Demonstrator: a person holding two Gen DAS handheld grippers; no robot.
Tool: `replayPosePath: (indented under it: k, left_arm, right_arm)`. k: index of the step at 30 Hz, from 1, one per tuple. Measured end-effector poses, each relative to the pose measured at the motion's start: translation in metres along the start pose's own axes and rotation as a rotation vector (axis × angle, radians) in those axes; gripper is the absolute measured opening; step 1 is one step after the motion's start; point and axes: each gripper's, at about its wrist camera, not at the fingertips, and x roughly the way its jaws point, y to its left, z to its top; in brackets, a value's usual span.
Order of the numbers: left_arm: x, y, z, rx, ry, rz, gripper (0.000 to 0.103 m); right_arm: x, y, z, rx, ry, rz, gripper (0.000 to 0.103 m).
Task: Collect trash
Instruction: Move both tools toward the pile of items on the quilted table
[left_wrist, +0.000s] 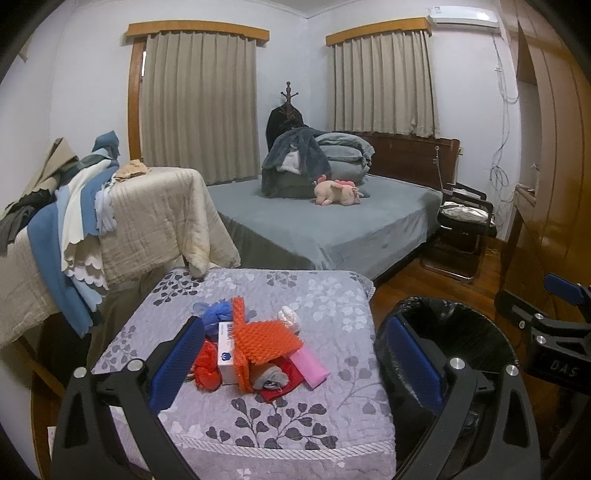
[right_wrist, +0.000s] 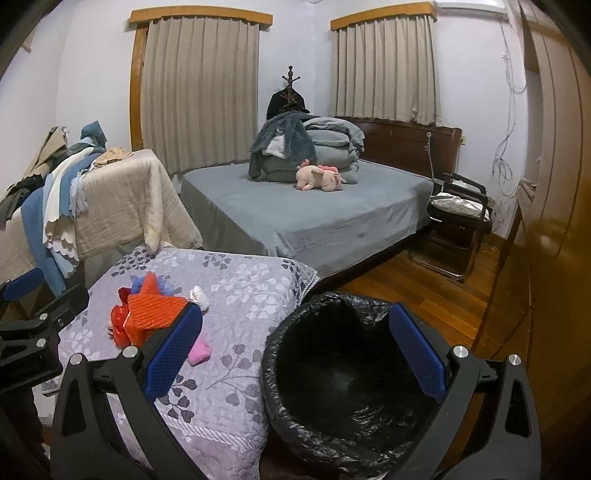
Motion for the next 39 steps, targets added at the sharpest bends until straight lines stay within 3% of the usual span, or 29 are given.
replayPosePath:
  k: [8,20,27,31,39]
  left_arm:
    - [0.017,0.036,-0.004,-0.03,-0.001,0.077,0.097]
    - [0.074,0.115,-0.024,-0.094,0.029,0.204,0.097]
    - [0.107,0.143,-0.041,-0.069,0.089,0.239,0.097]
    - [0.117,0.157,-0.048,-0.08,0.104,0.247,0.093]
    - [0.128,0.176,-0.059,-0.091,0.147,0.263,0.089]
  right_arm:
    - [0.03,0.024,0.005,-0.026,0.011,0.047,0.098]
    - [0.127,0.084,-0.009,-0.041,0.123,0.157,0.098]
    - [0.163,0.129,-0.019,-0.105,0.149,0.236,0.094]
    - [0.175,0.157,-0.025,-0.151,0.171,0.286,0.086]
    - [0.187,0.192,-0.036,-0.189,0.217,0.352,0.082]
